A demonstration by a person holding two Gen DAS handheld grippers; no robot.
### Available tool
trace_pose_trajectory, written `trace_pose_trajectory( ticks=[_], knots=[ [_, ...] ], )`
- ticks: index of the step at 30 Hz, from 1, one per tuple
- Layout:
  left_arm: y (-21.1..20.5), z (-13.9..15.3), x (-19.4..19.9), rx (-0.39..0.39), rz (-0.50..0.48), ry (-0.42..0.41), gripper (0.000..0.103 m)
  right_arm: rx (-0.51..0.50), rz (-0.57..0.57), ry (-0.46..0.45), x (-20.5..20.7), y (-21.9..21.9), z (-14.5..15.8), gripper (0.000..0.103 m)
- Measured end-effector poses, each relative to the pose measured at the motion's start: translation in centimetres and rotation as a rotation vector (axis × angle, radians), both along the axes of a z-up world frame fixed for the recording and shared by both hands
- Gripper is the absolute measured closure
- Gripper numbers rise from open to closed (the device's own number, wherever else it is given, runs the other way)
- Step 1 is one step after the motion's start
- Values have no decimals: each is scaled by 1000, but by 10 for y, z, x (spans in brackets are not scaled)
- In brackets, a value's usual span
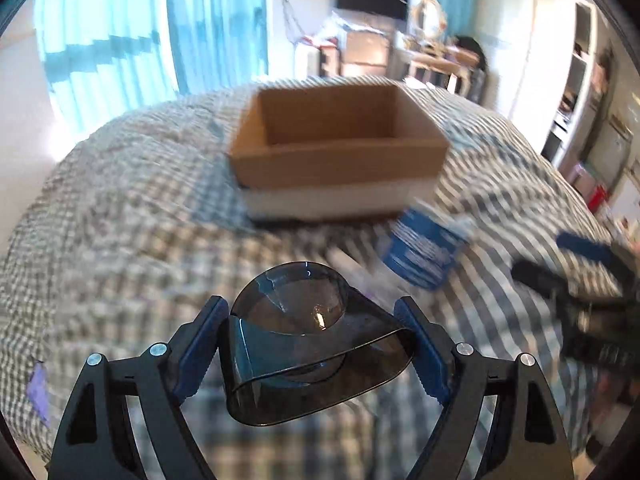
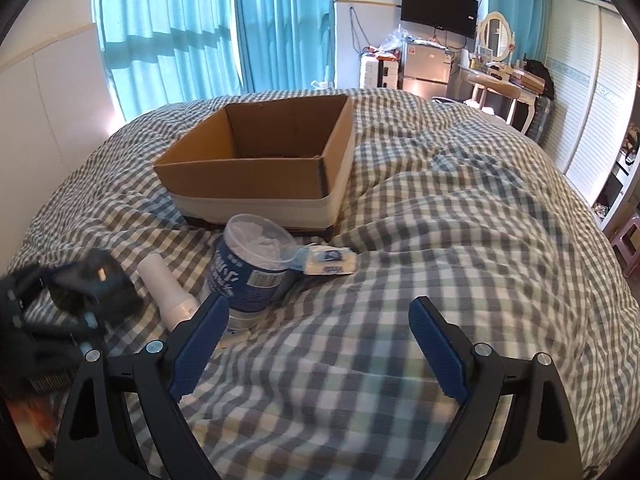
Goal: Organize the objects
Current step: 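Grasp the dark plastic cover with the left tool while the right grasps the cotton-swab tub, then lower the dark cover and swab tub into the box and open both tools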
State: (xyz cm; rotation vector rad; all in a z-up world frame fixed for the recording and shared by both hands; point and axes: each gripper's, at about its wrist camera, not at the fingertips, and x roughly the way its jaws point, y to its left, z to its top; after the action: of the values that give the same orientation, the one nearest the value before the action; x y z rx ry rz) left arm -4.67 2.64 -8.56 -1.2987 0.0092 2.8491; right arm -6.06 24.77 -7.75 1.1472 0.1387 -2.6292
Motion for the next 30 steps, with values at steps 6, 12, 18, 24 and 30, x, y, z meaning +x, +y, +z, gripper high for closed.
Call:
trace_pose_trajectory(
  ticks=[6, 12, 18, 24, 30],
  knots=[
    [-28, 8, -15, -13, 56, 33, 17, 4, 53, -61, -11, -44, -19, 11],
    [-46, 6, -29, -27, 86, 50, 17, -11, 47, -166, -40, -72, -45, 11],
    [-66, -3, -42, 0, 103, 35, 17, -32, 10, -220, -76, -85, -63, 11],
    [-79, -11, -53, 51, 104, 24, 17, -3, 0, -220, -94, -101, -75, 27],
    [-88, -18, -59, 113, 91, 2, 17, 50, 37, -152, -93, -114, -64, 33]
  ],
)
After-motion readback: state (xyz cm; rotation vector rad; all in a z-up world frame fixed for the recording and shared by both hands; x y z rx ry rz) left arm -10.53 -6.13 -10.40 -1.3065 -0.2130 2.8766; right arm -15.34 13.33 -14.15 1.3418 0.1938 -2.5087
